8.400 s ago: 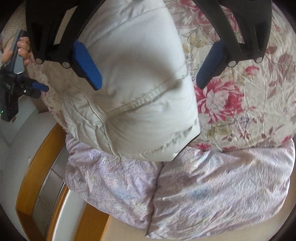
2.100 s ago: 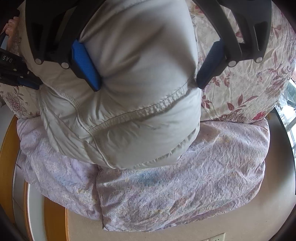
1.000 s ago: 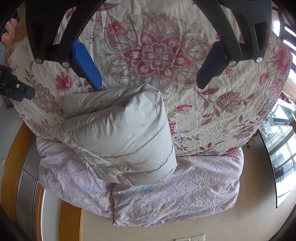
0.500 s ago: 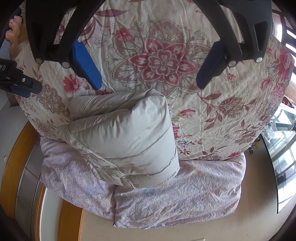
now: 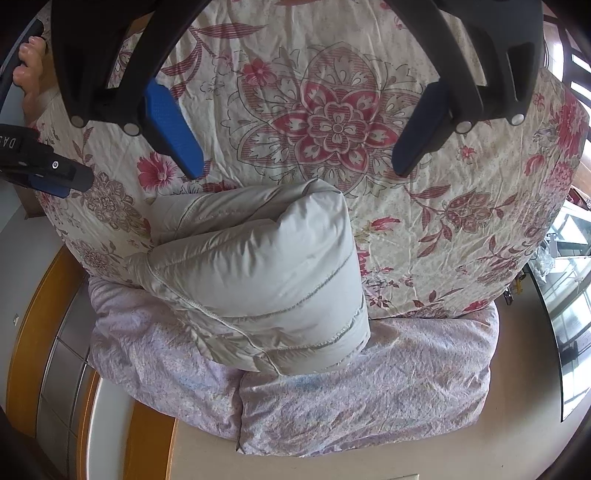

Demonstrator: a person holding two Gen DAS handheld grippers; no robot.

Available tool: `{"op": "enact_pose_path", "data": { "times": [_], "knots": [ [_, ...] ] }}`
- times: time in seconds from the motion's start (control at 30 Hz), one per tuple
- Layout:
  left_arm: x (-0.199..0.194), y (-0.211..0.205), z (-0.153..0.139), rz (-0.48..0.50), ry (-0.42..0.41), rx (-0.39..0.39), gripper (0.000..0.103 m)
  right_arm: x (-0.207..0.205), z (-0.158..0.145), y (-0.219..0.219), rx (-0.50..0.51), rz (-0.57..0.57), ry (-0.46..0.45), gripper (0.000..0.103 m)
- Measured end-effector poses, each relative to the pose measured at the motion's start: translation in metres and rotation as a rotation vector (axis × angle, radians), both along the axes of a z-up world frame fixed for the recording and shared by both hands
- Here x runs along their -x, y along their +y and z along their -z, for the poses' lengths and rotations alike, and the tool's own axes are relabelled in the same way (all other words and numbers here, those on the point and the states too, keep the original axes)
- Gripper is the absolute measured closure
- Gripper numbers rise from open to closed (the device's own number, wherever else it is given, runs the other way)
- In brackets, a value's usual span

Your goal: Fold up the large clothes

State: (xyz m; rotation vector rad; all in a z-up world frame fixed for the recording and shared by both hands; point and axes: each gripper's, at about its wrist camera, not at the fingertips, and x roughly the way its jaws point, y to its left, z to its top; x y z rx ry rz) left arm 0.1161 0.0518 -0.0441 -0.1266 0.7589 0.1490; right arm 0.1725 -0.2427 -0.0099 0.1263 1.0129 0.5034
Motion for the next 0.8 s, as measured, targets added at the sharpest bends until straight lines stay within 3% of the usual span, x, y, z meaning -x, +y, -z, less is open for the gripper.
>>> {"op": "enact_pose_path", "data": {
  "times": [0.8],
  "knots": [
    [-0.0011, -0.0027, -0.0029, 0.006, 0.002, -0.001, 0.002, -0.0007, 0.0037, 0.0004, -0.008, -0.013, 0.022, 0.001]
  ]
}}
